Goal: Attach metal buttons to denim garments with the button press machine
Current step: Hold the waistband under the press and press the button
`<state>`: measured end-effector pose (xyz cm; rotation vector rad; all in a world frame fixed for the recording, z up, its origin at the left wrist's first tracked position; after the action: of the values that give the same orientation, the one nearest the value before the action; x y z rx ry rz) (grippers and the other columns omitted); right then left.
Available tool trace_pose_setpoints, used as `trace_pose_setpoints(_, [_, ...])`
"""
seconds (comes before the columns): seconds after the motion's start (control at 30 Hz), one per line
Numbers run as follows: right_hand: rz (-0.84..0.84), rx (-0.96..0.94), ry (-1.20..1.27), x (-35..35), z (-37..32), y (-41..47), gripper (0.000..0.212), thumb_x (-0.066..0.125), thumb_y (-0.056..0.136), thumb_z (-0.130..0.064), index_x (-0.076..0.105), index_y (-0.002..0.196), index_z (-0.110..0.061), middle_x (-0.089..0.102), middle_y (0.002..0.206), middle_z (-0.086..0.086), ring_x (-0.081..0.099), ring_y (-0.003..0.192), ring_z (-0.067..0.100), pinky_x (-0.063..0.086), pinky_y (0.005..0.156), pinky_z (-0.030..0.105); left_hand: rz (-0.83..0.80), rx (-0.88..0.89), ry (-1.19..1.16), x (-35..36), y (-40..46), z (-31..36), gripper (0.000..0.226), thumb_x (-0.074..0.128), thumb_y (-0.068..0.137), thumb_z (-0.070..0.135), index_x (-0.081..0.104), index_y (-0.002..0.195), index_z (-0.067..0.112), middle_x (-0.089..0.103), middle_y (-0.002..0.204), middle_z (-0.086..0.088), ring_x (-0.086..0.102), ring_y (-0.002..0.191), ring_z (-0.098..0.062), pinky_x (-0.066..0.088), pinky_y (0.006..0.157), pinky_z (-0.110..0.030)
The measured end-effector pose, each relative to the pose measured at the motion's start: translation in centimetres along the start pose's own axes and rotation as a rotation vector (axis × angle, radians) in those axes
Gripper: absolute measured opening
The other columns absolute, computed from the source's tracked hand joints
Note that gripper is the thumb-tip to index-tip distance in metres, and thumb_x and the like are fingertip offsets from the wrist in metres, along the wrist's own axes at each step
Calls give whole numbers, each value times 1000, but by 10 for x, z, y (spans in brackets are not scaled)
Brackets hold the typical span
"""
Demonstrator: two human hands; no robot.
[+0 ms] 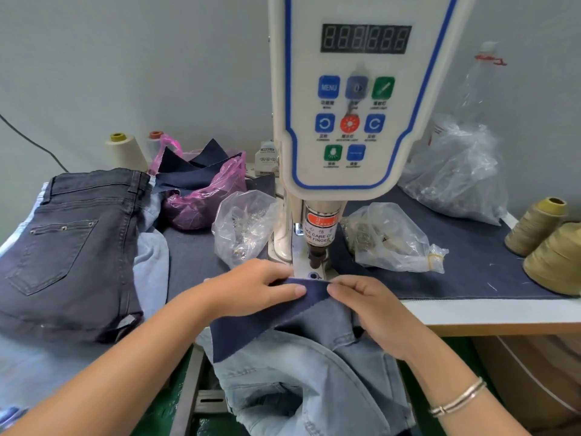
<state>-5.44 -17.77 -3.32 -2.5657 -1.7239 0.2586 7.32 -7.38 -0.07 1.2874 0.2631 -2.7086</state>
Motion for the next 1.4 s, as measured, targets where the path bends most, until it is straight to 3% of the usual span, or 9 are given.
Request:
trace_pose_setpoints(0.1, [21, 19, 67, -7, 1, 9, 28, 56, 94, -20, 63, 67, -19, 47, 63, 0, 43, 57, 8, 34, 49, 17, 46, -27, -258, 3, 3, -14, 37, 57, 96, 26, 41, 64, 18, 36, 60, 14, 33, 56, -1, 29, 55, -16])
trace_pose_setpoints(0.23, [23, 40, 198, -7, 7, 21, 33, 52, 96, -18, 60, 64, -21, 41, 64, 5, 36, 58, 13, 24, 52, 29, 70, -66, -535, 10, 6, -27, 31, 60, 95, 26, 54, 72, 5, 47, 68, 4, 42, 61, -4, 33, 56, -13])
trace_pose_setpoints(0.37, [42, 31, 219, -5, 12, 27, 32, 58, 89, -25, 57, 57, -24, 44, 57, -4, 37, 54, 8, 26, 52, 25, 69, -137, -694, 18, 8, -36, 21, 65, 90, 30, 68, 81, 11, 60, 72, 4, 51, 65, -6, 40, 60, -12])
trace_pose_setpoints(0.53, [91, 1, 269, -6, 17, 31, 27, 63, 84, -24, 60, 58, -22, 50, 56, -4, 46, 54, 6, 38, 51, 19, 77, -191, -796, 25, 9, -38, 16, 66, 82, 37, 74, 84, 23, 68, 77, 6, 59, 68, -4, 43, 63, -11])
trace_pose_setpoints(0.67, [108, -23, 320, -6, 23, 32, 35, 58, 91, -15, 62, 56, -22, 53, 55, -5, 50, 53, 4, 42, 52, 17, 90, -219, -821, 25, 9, -37, 19, 68, 76, 40, 74, 80, 23, 67, 75, 5, 59, 67, -6, 44, 64, -13])
trace_pose_setpoints(1.0, [96, -5, 370, -5, 23, 36, 36, 56, 92, -14, 64, 58, -21, 56, 56, -4, 52, 54, 6, 44, 51, 18, 132, -197, -918, 25, 7, -34, 14, 70, 83, 27, 72, 70, 21, 66, 68, 6, 59, 61, -4, 44, 59, -12])
trace_pose_setpoints(1.4, [95, -11, 379, -6, 25, 39, 36, 56, 92, -16, 63, 57, -22, 55, 56, -4, 53, 53, 5, 43, 51, 18, 134, -186, -918, 25, 10, -35, 18, 71, 76, 36, 73, 71, 19, 66, 67, 3, 59, 59, -6, 45, 58, -13])
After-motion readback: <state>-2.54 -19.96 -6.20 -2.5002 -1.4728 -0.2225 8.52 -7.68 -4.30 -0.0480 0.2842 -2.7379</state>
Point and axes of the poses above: each hand's wrist, its own y-axis towards the middle knuckle, its own x-axis out of the palm, z = x × y, the point moved 6 cm from there along y, towards the middle knuckle
